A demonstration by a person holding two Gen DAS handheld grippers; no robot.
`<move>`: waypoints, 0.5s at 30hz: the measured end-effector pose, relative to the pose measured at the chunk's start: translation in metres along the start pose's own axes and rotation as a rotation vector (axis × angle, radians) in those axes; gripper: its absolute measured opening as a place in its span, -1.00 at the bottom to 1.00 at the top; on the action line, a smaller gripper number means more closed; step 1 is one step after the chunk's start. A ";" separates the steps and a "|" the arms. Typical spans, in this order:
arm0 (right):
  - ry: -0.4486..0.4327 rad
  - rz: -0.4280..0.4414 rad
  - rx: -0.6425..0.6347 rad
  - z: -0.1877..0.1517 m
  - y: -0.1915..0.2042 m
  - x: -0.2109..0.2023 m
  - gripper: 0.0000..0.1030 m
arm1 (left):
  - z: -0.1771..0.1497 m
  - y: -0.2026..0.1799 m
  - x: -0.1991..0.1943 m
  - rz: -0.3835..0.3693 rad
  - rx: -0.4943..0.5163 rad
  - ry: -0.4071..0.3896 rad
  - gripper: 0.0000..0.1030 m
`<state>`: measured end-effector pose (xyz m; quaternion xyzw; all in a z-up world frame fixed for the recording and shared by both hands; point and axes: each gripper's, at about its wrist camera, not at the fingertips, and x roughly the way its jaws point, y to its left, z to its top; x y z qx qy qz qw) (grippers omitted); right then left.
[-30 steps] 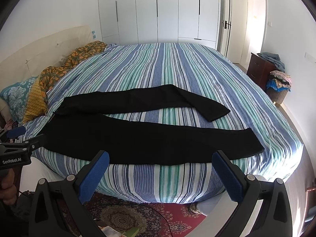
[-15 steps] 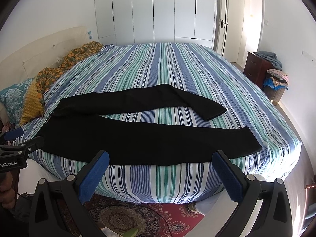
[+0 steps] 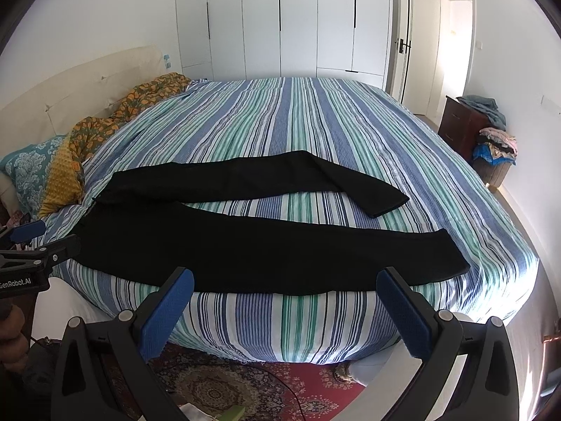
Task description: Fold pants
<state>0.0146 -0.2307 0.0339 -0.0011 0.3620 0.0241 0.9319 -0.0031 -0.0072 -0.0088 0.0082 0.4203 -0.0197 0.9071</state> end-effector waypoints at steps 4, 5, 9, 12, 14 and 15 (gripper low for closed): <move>-0.082 0.007 0.016 0.000 -0.003 -0.013 1.00 | 0.000 0.001 -0.001 0.010 -0.010 -0.001 0.99; -0.102 0.005 0.016 0.002 -0.004 -0.016 1.00 | 0.000 0.001 -0.001 0.011 -0.010 -0.002 0.99; -0.096 0.022 0.002 0.002 0.000 -0.014 1.00 | 0.000 0.002 -0.002 0.014 -0.007 -0.006 0.99; -0.079 0.023 -0.019 0.001 0.005 -0.011 1.00 | 0.000 0.001 -0.001 0.018 0.000 -0.007 0.99; -0.082 0.030 -0.023 0.001 0.007 -0.011 1.00 | 0.000 -0.001 -0.001 0.021 0.005 -0.009 0.99; -0.085 0.032 -0.024 0.000 0.007 -0.012 1.00 | 0.000 -0.001 -0.001 0.023 0.007 -0.010 0.99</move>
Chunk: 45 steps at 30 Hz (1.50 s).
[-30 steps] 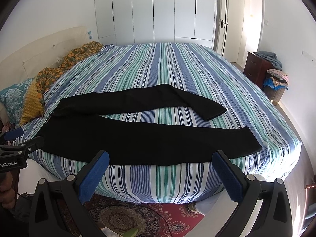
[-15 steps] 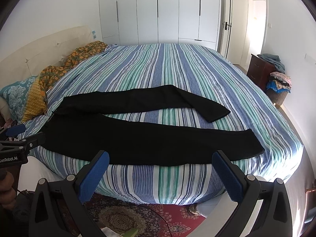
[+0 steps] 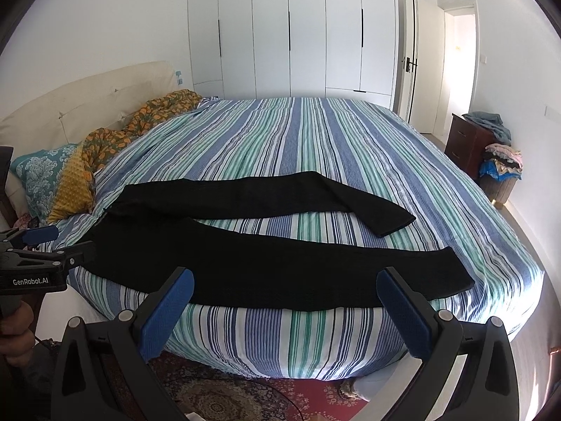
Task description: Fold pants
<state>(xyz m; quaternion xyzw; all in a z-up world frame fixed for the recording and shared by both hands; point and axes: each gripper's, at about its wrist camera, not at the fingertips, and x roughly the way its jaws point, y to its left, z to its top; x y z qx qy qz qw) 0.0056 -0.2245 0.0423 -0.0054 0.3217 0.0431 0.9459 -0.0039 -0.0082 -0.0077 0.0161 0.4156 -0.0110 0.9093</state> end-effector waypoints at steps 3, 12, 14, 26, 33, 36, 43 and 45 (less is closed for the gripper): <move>0.000 0.001 0.000 0.000 0.000 0.000 1.00 | 0.000 -0.002 0.000 0.002 0.008 0.000 0.99; 0.027 0.017 0.033 -0.002 -0.006 0.006 1.00 | 0.000 -0.004 0.001 0.004 0.017 0.000 0.99; 0.030 0.022 0.037 -0.002 -0.007 0.007 1.00 | 0.000 -0.004 0.001 0.002 0.015 0.004 0.99; 0.057 0.068 0.040 -0.007 -0.002 0.016 1.00 | 0.000 -0.004 0.004 -0.004 0.012 0.015 0.99; 0.032 0.077 0.043 -0.007 -0.001 0.014 1.00 | -0.001 -0.004 0.009 -0.006 0.010 0.031 0.99; 0.046 0.077 0.031 -0.008 0.001 0.017 1.00 | -0.001 -0.004 0.009 -0.006 0.010 0.032 0.99; 0.056 0.093 0.020 -0.009 0.003 0.021 1.00 | 0.000 -0.001 0.014 -0.003 0.004 0.048 0.99; 0.056 0.098 0.016 -0.008 0.003 0.023 1.00 | 0.000 -0.001 0.015 0.001 0.008 0.045 0.99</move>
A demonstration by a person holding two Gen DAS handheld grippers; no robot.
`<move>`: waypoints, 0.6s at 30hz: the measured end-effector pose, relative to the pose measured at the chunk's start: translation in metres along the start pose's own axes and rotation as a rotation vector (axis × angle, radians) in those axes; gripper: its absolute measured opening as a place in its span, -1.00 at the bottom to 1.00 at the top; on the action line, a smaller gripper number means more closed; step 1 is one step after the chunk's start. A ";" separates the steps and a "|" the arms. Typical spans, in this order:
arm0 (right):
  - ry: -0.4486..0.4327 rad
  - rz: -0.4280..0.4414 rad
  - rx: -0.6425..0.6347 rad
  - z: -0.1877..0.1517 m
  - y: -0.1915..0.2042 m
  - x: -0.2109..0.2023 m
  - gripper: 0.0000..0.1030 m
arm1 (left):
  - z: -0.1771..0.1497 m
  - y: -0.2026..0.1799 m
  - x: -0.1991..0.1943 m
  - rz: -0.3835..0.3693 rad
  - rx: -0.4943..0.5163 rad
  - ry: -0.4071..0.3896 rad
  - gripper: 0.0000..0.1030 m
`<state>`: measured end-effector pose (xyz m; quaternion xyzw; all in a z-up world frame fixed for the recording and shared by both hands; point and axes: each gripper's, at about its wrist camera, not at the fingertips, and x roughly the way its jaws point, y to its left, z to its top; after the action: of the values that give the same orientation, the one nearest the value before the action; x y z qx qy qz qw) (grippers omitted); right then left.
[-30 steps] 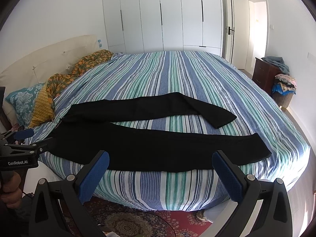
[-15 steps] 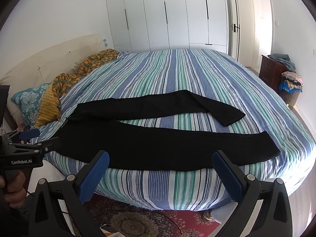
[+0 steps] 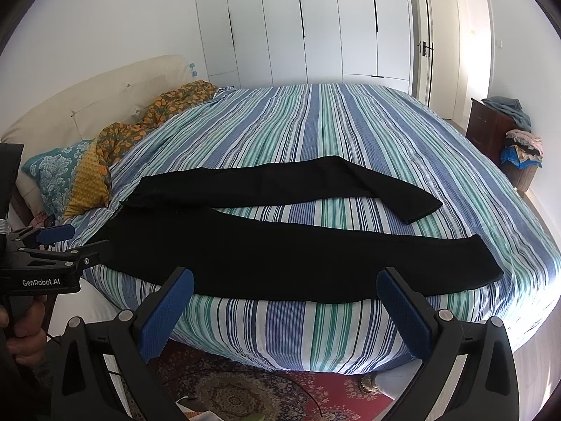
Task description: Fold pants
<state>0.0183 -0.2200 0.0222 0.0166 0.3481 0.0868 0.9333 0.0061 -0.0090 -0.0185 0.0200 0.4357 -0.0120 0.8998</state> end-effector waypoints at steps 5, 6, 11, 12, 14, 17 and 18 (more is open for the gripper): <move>-0.017 0.010 -0.022 0.012 -0.013 0.011 1.00 | 0.010 0.005 0.002 0.016 -0.004 -0.023 0.99; -0.028 -0.006 -0.034 0.019 -0.023 0.017 1.00 | 0.012 0.006 0.002 0.014 -0.011 -0.029 0.99; 0.026 -0.357 -0.194 0.052 -0.114 0.110 1.00 | 0.017 0.008 0.011 0.018 -0.028 -0.005 0.99; 0.118 -0.388 -0.208 0.052 -0.135 0.141 1.00 | 0.016 0.007 0.013 0.021 -0.026 0.005 0.99; 0.236 -0.355 -0.182 0.048 -0.169 0.191 0.95 | 0.014 0.004 0.018 0.034 -0.020 0.023 0.99; 0.277 -0.348 -0.193 0.048 -0.191 0.239 0.93 | 0.012 0.002 0.032 0.048 -0.017 0.077 0.99; 0.282 -0.357 -0.217 0.049 -0.193 0.253 0.93 | 0.012 0.001 0.038 0.048 -0.018 0.097 0.99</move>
<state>0.2669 -0.3645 -0.1220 -0.1576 0.4609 -0.0410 0.8724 0.0393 -0.0089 -0.0410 0.0231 0.4785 0.0146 0.8777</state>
